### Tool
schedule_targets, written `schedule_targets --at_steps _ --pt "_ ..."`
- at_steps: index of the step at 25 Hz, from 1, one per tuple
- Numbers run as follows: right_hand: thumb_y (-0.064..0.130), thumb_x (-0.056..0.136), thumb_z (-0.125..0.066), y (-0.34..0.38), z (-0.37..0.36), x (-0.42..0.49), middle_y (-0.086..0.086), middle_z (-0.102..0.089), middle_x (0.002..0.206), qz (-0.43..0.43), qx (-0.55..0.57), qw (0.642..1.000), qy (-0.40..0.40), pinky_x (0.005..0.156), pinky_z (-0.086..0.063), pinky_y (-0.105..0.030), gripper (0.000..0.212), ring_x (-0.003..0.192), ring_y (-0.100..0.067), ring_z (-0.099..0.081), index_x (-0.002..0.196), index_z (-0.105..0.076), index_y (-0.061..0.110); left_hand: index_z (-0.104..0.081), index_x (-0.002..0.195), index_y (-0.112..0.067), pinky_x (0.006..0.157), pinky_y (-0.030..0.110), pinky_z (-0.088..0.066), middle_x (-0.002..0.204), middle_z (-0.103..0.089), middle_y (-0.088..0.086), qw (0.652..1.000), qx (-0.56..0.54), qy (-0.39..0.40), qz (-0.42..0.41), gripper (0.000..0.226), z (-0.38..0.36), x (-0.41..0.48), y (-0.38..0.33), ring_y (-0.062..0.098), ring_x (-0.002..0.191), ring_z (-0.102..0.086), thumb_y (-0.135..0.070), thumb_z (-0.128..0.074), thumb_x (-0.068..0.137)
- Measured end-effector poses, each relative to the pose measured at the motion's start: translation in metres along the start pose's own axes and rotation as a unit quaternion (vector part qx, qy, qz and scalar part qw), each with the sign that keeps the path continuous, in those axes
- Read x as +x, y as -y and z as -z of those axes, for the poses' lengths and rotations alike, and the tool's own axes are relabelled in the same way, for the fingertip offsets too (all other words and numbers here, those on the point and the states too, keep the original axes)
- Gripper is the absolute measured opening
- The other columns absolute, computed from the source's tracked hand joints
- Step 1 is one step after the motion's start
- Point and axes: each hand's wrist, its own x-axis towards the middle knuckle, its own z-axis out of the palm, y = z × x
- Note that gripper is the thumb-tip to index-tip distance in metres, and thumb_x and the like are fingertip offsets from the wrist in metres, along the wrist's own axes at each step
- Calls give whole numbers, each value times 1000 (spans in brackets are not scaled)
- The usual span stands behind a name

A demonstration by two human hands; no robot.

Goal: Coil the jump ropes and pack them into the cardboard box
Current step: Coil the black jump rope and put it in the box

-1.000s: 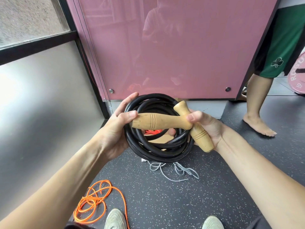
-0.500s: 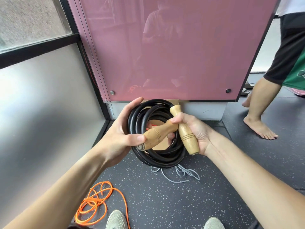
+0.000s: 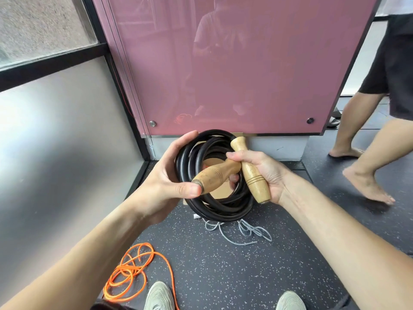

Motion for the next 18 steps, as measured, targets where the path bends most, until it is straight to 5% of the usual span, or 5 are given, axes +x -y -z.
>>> schedule_targets --at_steps 6,11,18 --pt "26 61 -89 9 24 -10 -15 -67 87 33 26 995 90 85 -50 -39 34 78 -23 -63 89 -79 7 -49 144 -27 86 43 -58 134 -65 8 993 -97 -66 1 115 -15 11 -3 29 114 -67 -18 -100 42" --pt "29 68 -84 9 34 -12 -22 -68 112 46 19 988 144 99 -49 -44 57 92 -29 -68 116 -72 2 -54 139 -33 72 37 -60 116 -74 11 987 -132 -90 20 111 -19 17 -9 28 96 -74 -12 -98 38" --pt "34 71 -84 3 35 -9 -21 -59 131 31 -22 990 137 117 -34 -50 75 123 -33 -53 135 -60 4 -45 146 -24 40 29 -53 55 -65 8 969 -181 -156 57 59 -35 20 -25 19 39 -63 5 -43 95"
